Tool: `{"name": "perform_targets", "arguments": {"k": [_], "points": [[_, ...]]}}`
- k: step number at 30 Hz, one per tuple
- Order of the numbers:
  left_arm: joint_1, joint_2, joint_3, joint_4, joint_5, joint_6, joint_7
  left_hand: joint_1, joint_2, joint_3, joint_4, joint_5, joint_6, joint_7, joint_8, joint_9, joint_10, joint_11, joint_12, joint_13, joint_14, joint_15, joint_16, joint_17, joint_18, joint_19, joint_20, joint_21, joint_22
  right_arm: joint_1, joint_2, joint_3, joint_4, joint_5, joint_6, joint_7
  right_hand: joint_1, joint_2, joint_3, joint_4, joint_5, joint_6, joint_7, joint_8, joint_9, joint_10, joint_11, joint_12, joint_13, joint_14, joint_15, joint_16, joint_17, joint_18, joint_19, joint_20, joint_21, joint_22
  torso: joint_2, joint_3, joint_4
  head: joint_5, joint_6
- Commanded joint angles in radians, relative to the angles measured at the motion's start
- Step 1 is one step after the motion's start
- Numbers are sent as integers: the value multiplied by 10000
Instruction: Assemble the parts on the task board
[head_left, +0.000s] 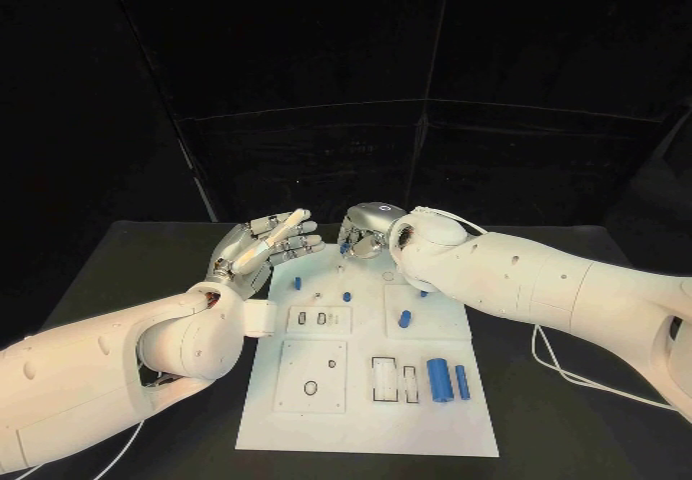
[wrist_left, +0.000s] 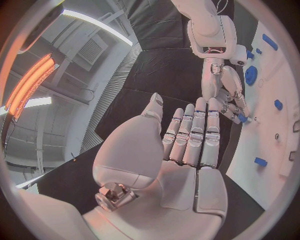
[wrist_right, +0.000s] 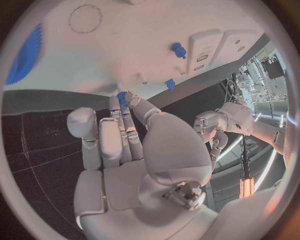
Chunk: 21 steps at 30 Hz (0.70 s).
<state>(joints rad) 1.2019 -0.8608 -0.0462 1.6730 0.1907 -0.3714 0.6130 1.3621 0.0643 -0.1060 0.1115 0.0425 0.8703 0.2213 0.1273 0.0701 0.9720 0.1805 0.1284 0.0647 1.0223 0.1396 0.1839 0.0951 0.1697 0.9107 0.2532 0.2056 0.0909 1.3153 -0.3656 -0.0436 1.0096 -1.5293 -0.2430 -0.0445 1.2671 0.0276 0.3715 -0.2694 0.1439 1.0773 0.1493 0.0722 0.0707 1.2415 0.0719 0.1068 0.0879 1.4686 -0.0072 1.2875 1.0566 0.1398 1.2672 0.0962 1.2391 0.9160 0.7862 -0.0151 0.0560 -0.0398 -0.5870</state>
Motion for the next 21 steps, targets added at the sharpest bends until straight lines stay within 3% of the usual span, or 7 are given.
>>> {"name": "perform_targets", "arguments": {"k": [1, 21], "points": [[22, 4, 9, 10, -21, 115, 52, 85, 43, -19, -59, 35, 31, 113, -49, -12, 7, 44, -46, -15, 49, 36, -44, -15, 114, 78, -20, -62, -21, 1, -21, -7, 15, -296, 107, -300, -12, -122, 58, 1, -17, 14, 66, -24, -1, -24, 43, -43, -11, 267, -21, 29, -9, -148, -31, -21, 52, 4, 8, 7, -9, 12, -6], [25, 14, 9, -22, -21, 91, 37, 93, 47, -22, -68, 35, 34, 112, -54, -13, 8, 44, -56, -14, 51, 37, -53, -19, 114, 82, -19, -72, -28, 3, -217, -7, 221, -434, 294, -350, -55, -214, 64, 16, -68, 23, 63, -28, 0, -7, 43, -51, -7, 265, -16, 45, -3, -151, -35, -12, 78, 37, 16, -8, -8, 2, -34]]}}
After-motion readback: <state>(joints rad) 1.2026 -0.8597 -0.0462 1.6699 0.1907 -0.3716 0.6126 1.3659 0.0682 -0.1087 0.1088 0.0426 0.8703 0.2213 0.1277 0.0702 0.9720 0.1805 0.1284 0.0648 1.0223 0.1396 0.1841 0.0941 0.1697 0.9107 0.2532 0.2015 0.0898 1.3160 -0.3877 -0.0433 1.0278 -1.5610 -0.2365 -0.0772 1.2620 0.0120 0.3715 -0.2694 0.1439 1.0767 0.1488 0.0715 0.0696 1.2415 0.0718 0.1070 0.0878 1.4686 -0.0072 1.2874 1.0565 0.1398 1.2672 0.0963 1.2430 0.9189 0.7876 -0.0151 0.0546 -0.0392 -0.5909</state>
